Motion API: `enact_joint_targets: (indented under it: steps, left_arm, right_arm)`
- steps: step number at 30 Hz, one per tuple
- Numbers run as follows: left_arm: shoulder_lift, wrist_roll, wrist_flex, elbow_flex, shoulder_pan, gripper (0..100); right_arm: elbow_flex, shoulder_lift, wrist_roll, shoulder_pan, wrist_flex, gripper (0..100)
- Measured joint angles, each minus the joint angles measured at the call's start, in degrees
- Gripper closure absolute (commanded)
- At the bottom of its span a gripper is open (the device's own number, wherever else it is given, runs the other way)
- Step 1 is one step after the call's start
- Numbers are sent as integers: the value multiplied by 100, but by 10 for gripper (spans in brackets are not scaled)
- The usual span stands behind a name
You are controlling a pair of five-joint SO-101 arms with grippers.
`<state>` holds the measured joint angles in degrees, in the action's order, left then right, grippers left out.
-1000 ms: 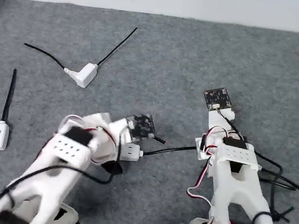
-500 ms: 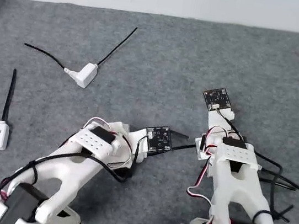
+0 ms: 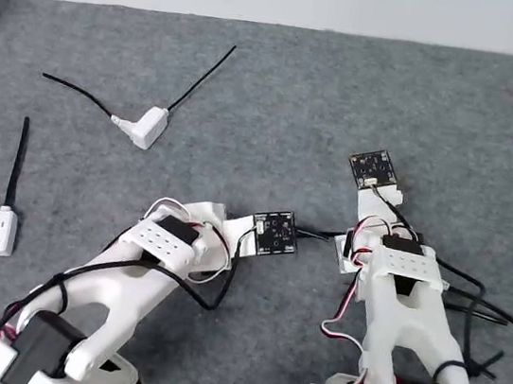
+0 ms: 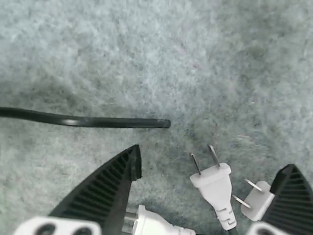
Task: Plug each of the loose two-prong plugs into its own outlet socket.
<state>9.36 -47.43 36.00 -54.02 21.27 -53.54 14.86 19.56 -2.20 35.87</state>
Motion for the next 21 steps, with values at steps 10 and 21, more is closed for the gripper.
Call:
enact_joint_targets:
  steps: [10,21]
  left_arm:
    - [-26,0,967,1741,-598,986]
    - [-1688,2031,-88,3798,-2585,985]
  right_arm:
    - [0,0,0,0,0,597]
    - [0,0,0,0,0,597]
